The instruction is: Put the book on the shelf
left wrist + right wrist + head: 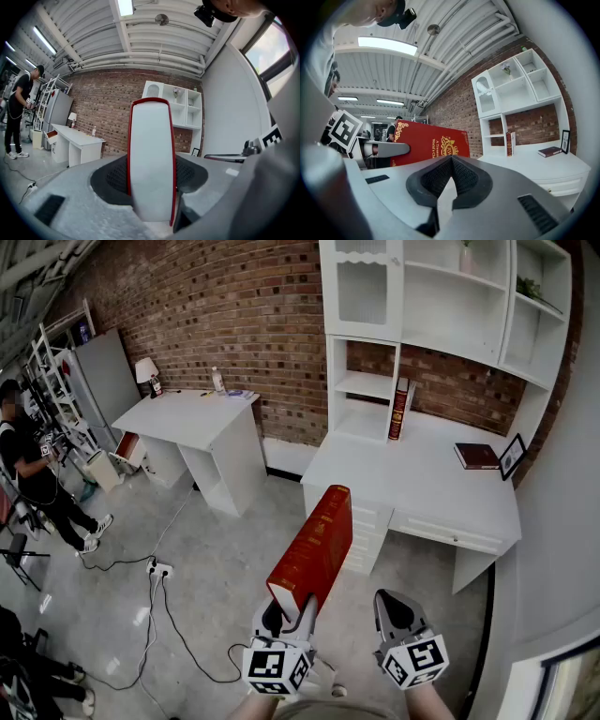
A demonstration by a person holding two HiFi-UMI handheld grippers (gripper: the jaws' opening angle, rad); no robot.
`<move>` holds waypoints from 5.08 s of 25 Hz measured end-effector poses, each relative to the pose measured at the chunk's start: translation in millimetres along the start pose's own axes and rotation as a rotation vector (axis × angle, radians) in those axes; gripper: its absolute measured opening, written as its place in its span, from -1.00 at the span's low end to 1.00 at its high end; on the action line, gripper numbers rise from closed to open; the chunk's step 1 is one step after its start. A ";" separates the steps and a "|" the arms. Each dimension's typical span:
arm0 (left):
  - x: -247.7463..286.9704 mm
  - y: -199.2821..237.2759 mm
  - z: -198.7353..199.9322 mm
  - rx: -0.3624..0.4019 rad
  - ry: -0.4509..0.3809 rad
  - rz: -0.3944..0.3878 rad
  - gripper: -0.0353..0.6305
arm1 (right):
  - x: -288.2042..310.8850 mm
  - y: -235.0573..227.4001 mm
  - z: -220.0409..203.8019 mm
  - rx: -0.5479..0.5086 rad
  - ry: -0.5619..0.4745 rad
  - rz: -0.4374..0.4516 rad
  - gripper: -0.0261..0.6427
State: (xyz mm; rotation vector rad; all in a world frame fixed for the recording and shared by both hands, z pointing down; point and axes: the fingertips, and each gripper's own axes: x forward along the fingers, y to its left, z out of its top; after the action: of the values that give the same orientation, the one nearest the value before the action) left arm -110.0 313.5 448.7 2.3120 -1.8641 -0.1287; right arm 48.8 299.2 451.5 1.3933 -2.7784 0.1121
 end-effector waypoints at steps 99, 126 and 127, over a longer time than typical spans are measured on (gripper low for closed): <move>196.2 69.1 51.5 -0.043 -0.045 -0.038 -0.17 | 173.5 -87.1 42.1 -0.028 -0.049 -0.043 -0.90; 289.4 124.6 61.3 -0.039 -0.034 -0.108 -0.16 | 269.6 -114.4 45.6 -0.043 -0.053 -0.115 -0.90; 293.6 125.8 61.6 -0.039 -0.035 -0.111 -0.17 | 272.5 -116.4 45.9 -0.044 -0.053 -0.119 -0.90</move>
State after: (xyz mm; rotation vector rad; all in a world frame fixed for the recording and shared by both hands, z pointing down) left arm -178.2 -3.5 422.8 2.4015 -1.7321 -0.2190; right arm -20.8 8.5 428.0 1.5680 -2.7130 0.0107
